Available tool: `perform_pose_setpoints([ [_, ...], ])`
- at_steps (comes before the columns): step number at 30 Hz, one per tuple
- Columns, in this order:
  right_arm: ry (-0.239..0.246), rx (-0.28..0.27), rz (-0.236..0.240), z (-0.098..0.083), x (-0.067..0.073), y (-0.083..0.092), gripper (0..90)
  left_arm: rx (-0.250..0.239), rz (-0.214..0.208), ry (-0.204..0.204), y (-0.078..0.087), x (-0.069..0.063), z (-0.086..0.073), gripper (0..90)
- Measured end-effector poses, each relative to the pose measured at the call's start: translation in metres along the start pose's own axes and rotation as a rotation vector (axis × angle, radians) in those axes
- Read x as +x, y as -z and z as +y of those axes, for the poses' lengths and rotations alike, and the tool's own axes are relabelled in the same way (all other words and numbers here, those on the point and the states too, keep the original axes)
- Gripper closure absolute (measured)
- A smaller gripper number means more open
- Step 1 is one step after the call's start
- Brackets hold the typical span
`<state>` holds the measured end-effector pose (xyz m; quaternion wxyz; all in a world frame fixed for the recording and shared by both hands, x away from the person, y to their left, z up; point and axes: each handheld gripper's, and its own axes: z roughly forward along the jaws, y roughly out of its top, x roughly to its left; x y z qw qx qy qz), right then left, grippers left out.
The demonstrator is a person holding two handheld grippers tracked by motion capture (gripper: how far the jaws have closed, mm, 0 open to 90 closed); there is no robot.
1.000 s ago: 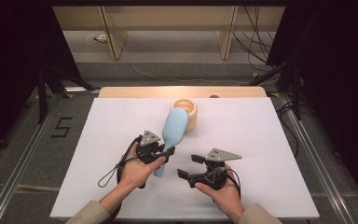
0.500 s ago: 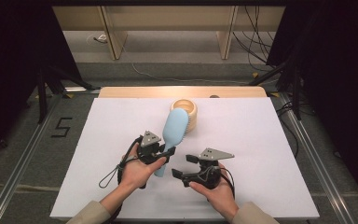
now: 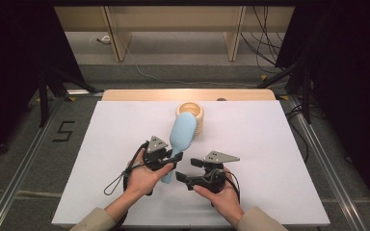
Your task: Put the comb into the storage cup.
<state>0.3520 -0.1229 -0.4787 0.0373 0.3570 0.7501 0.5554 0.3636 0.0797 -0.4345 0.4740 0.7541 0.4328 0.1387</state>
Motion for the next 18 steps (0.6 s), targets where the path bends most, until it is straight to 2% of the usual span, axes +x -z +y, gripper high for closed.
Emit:
perform_pose_setpoints([
  [7,-0.012,0.007,0.006,0.0002,0.002,-0.0033,16.2,-0.008,-0.002,0.009,0.0,-0.0016,-0.0006,69.2],
  [18,-0.006,0.008,0.014,-0.0002,0.004,-0.0088,16.2,-0.018,-0.009,0.015,-0.0002,-0.0027,-0.0009,69.2],
])
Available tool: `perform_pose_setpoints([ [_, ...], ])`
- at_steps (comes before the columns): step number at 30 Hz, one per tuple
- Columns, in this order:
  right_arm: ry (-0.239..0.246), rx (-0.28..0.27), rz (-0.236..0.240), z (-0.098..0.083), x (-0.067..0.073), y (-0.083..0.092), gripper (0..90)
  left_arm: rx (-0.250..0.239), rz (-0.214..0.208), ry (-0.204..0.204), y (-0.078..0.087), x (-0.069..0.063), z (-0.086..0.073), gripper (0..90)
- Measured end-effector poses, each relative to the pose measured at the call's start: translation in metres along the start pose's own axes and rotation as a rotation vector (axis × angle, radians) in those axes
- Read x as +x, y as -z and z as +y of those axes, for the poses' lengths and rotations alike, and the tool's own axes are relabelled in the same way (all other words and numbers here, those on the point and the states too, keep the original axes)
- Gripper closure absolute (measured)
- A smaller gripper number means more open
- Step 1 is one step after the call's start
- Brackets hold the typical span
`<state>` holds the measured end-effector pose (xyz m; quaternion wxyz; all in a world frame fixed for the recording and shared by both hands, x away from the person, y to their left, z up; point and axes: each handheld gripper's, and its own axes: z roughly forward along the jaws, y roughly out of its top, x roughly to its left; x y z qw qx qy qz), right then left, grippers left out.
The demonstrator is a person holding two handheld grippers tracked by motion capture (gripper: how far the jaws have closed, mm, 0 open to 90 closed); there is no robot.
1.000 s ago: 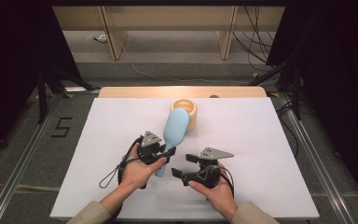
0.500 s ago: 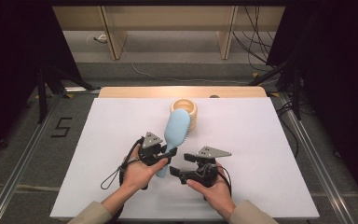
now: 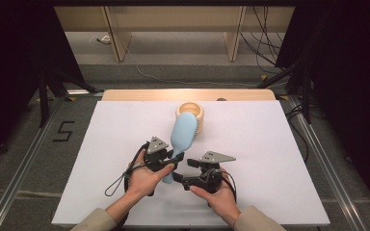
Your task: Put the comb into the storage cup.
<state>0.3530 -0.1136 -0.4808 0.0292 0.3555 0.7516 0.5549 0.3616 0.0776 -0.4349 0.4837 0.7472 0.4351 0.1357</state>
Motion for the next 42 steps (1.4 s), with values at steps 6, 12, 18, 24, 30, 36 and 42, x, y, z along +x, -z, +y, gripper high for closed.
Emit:
perform_pose_setpoints([
  [6,-0.009,-0.003,0.002,0.0,0.0,-0.002,16.3,-0.009,-0.001,0.0,0.001,-0.001,0.0,69.2],
  [12,-0.016,0.002,0.005,0.0,0.001,-0.005,16.4,-0.009,-0.005,-0.002,0.0,-0.001,0.0,69.2],
  [18,-0.015,0.007,0.005,0.0,0.002,-0.006,16.6,-0.011,-0.006,0.001,0.001,-0.003,-0.001,69.2],
  [24,-0.015,0.007,0.004,0.0,0.002,-0.008,16.9,-0.013,-0.01,-0.005,0.0,-0.005,-0.001,69.2],
  [30,-0.011,0.008,0.003,-0.001,0.002,-0.009,17.4,-0.01,-0.012,-0.004,-0.001,-0.006,-0.002,69.2],
  [36,-0.013,0.011,0.002,0.0,0.002,-0.011,17.8,-0.006,-0.018,0.004,-0.001,-0.007,-0.003,69.2],
  [42,-0.02,0.007,0.003,0.0,0.002,-0.011,19.4,-0.007,-0.02,0.002,-0.001,-0.007,-0.003,69.2],
])
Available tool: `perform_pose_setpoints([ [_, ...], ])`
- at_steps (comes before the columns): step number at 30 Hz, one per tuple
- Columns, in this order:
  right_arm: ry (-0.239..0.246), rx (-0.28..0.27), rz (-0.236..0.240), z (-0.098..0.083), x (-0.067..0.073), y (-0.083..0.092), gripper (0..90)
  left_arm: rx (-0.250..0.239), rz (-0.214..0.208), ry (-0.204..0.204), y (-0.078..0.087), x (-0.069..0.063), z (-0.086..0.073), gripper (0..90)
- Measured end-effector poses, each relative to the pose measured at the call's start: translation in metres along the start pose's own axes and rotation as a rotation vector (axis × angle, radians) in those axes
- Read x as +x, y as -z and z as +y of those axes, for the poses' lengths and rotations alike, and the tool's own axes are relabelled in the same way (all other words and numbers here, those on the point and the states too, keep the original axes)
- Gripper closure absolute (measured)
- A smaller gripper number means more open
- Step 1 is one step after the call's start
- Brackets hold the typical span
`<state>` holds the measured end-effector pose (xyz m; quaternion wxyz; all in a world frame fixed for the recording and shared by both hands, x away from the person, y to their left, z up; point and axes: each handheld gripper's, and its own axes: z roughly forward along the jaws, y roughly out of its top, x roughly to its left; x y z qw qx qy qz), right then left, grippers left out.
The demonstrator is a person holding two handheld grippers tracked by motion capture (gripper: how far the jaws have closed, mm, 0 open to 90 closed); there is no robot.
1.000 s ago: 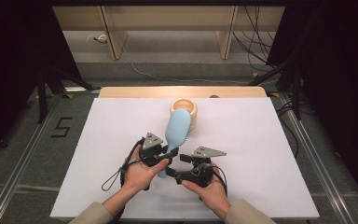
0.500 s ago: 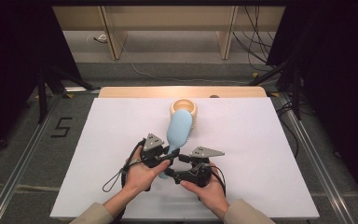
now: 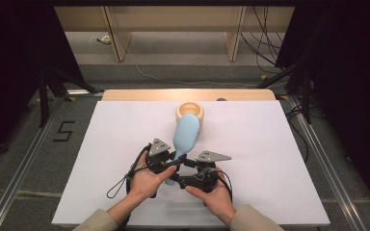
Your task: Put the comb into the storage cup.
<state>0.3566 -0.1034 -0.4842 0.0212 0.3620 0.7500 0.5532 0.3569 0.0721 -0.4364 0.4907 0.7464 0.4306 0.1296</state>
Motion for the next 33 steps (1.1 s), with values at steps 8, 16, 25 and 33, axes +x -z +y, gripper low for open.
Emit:
perform_pose_setpoints([
  [8,0.0,0.001,0.018,0.0001,0.0006,-0.0024,26.6,-0.002,-0.004,0.005,-0.0006,0.0,-0.0005,69.2],
  [16,0.004,0.004,0.048,0.0016,0.002,-0.0025,39.0,0.001,-0.008,0.001,-0.0008,0.0,-0.0007,69.2],
  [25,0.021,0.009,0.072,0.0031,0.0029,-0.0032,47.8,0.004,-0.009,0.002,-0.001,-0.0004,-0.0007,69.2],
  [33,0.016,0.021,0.093,0.0043,0.0026,-0.0038,53.7,0.003,-0.009,0.003,-0.0012,-0.0008,-0.001,69.2],
])
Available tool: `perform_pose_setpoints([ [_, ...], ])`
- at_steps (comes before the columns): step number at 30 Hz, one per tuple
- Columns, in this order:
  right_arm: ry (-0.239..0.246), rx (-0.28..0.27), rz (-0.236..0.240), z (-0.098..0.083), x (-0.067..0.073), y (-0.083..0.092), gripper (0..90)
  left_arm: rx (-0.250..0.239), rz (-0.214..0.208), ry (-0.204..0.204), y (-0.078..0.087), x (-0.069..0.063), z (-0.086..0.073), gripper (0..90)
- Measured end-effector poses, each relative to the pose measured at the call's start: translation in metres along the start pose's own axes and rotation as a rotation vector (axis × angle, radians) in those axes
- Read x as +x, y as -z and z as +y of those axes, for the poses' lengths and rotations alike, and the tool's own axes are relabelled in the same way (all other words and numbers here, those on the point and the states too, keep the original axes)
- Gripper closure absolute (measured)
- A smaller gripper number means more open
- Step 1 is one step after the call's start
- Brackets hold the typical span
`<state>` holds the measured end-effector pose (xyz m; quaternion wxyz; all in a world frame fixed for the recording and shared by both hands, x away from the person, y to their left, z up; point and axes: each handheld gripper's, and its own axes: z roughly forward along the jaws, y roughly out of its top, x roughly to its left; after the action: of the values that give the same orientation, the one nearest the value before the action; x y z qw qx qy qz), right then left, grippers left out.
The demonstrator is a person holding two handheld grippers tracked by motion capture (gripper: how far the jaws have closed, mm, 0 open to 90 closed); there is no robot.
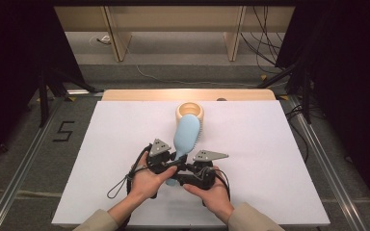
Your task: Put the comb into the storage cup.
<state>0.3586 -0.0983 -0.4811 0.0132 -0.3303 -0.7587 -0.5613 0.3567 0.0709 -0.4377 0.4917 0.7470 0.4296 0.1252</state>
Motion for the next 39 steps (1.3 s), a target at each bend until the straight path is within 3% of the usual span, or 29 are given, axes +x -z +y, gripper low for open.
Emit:
perform_pose_setpoints([
  [9,0.005,0.004,0.008,0.002,0.001,0.0,59.5,-0.002,0.001,0.0,0.001,0.0,0.001,69.2],
  [16,-0.03,0.004,0.019,0.003,-0.001,0.001,61.8,-0.006,0.002,0.007,0.001,0.0,0.001,69.1],
  [34,-0.182,-0.001,0.083,0.003,-0.009,0.002,67.5,0.003,-0.01,-0.005,0.001,0.0,0.002,67.9],
  [39,-0.203,-0.002,0.096,0.002,-0.01,0.002,67.6,0.003,-0.015,-0.007,0.001,0.001,0.003,66.2],
])
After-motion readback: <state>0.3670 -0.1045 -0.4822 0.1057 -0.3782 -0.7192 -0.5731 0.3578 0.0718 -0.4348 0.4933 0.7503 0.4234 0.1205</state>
